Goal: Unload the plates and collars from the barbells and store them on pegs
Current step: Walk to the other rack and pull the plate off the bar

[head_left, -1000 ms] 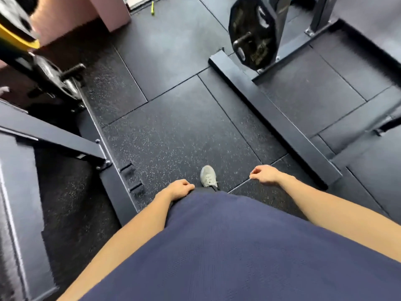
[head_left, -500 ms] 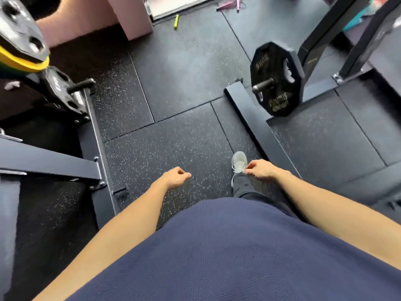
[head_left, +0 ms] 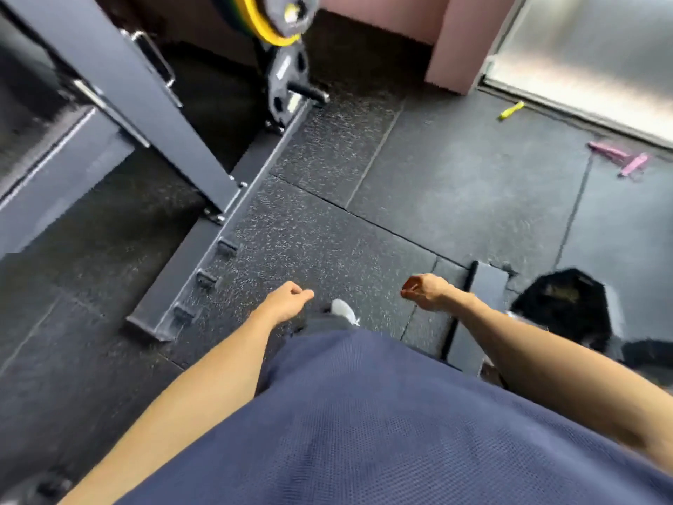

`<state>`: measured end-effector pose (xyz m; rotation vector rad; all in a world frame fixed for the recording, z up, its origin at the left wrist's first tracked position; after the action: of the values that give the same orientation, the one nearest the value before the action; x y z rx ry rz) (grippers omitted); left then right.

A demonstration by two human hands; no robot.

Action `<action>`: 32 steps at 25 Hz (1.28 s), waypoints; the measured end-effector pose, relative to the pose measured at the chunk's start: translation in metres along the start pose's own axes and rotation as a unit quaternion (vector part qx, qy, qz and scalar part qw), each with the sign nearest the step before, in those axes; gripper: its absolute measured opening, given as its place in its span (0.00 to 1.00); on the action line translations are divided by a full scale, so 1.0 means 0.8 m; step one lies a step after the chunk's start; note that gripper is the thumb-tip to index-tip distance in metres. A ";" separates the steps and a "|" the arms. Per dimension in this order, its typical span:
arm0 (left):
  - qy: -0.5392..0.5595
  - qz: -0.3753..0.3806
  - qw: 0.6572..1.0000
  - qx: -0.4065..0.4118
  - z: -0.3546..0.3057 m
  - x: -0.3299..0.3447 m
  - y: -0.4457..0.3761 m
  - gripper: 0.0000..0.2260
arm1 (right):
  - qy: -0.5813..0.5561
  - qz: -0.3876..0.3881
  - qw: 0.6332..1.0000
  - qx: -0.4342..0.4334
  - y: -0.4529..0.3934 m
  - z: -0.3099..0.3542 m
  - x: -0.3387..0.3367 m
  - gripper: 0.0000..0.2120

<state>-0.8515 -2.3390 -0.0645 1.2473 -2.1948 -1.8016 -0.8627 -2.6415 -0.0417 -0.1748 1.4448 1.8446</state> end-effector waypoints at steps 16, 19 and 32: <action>0.335 -0.291 0.891 -0.096 0.023 -0.184 0.055 0.18 | 0.199 0.065 0.945 -0.251 -0.132 0.334 -0.174 0.14; 0.340 -0.342 0.870 -0.106 0.020 -0.237 0.091 0.20 | 0.216 0.060 0.924 -0.310 -0.124 0.395 -0.206 0.13; 0.274 -0.570 0.775 -0.015 -0.050 -0.521 0.332 0.19 | 0.188 -0.090 0.829 -0.520 0.022 0.672 -0.386 0.14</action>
<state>-0.6952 -2.1237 0.3535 2.9652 -1.0355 -1.2296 -0.4779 -2.3204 0.3242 -1.2161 0.4380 2.3158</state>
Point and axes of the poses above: each hand's wrist, its own y-axis away from the middle knuckle, its own x-axis out of the palm, z = x × y, the point moved 6 cm from there along -y, towards the middle knuckle, and after that the axes turned 3 degrees about z, right-handed, at the moved point
